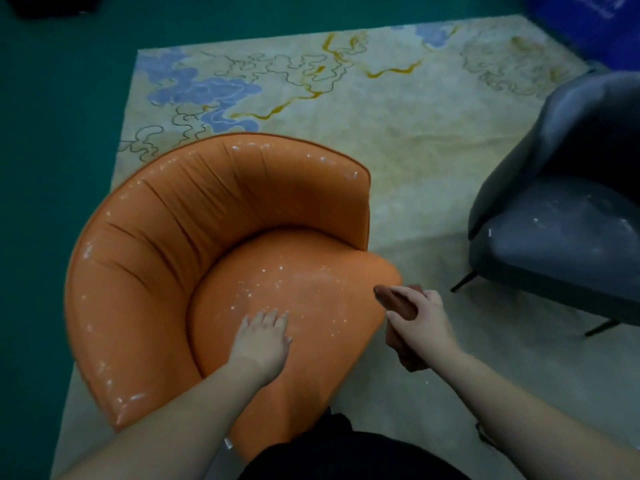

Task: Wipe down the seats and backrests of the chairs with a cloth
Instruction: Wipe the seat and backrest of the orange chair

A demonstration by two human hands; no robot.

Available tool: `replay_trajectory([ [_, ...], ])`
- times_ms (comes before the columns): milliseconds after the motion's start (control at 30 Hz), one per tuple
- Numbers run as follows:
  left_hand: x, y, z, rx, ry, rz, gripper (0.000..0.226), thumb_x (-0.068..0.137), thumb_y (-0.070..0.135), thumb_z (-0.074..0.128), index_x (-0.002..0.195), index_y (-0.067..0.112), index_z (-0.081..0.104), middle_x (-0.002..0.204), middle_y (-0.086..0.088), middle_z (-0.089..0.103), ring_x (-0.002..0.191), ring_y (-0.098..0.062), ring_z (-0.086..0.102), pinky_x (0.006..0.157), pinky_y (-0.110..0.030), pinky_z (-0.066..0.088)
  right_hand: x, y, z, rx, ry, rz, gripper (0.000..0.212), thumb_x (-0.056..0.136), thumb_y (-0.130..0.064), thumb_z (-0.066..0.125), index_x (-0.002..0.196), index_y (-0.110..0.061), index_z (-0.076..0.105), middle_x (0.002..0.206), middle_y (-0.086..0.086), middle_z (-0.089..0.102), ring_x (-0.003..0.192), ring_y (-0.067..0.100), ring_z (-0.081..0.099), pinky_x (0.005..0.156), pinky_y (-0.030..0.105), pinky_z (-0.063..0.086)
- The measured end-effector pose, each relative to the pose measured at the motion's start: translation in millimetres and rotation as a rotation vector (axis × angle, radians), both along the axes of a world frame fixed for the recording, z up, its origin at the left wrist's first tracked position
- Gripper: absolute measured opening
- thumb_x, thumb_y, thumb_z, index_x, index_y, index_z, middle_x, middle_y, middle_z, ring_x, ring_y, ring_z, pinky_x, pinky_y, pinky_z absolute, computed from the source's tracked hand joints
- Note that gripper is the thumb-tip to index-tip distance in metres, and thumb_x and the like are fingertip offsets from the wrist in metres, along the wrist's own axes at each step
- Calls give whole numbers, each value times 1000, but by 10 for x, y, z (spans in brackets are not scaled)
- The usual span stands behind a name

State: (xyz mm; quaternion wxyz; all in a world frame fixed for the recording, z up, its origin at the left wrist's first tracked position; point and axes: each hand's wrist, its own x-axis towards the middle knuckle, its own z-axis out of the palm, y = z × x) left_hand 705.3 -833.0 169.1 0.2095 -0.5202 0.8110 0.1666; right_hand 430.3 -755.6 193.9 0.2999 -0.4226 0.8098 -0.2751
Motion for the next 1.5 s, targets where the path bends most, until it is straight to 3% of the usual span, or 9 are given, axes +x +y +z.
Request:
replay_trajectory([
  [333,-18,-330,-63,-5,9,171,56,101,44,25,153,24,15,158,-1,22,145,-23,17,118,-42,12,-95,-888,-122,34,37,240,41,83,-29,70,120,-43,59,107,-3,39,91,15,50,90,27,42],
  [467,-40,-392,-124,11,-5,341,56,102,42,26,153,24,15,159,-1,21,146,-22,16,118,-42,12,-198,-1434,-199,69,89,421,41,83,-36,67,119,-51,55,110,-5,38,95,15,50,88,29,44],
  [700,-222,-298,-202,28,4,697,56,102,40,27,153,23,15,159,-1,20,146,-22,16,118,-43,13,-233,-2278,-230,90,105,790,43,88,-36,66,129,-40,52,118,-5,33,93,12,44,86,24,38],
  [867,-377,-41,-241,8,14,961,55,101,41,27,153,23,17,158,0,22,145,-21,17,118,-42,14,-74,-2608,-341,122,142,1052,45,90,-38,63,132,-43,47,116,-8,30,85,7,47,78,19,41],
  [1000,-479,341,-234,-16,-2,1187,56,100,42,30,152,23,20,157,0,25,144,-21,20,117,-42,16,161,-2692,-495,170,100,1239,45,89,-39,63,130,-46,47,121,-6,31,81,6,50,73,23,45],
  [1100,-521,684,-210,-16,-30,1326,56,100,42,32,152,22,21,157,-2,26,144,-22,22,116,-40,19,389,-2583,-612,169,93,1346,44,88,-39,64,129,-47,48,116,-8,32,80,4,51,70,19,43],
  [1267,-546,1185,-334,43,-23,1446,57,101,42,29,153,20,16,158,-3,22,144,-22,21,116,-39,19,718,-2301,-746,223,49,1400,44,87,-38,64,127,-49,49,113,-9,35,82,4,51,82,26,47],
  [1400,-496,1393,-681,69,37,1519,56,101,41,32,151,19,19,157,-5,23,142,-24,23,114,-39,22,901,-2110,-895,234,52,1393,44,88,-36,64,127,-50,50,114,-10,36,79,4,53,65,11,40],
  [1500,-453,1484,-1017,52,80,1545,58,98,43,38,150,21,23,155,-3,28,138,-23,28,113,-39,25,1016,-1984,-1089,247,56,1376,44,88,-35,65,127,-49,50,117,-10,39,77,2,54,59,7,36],
])
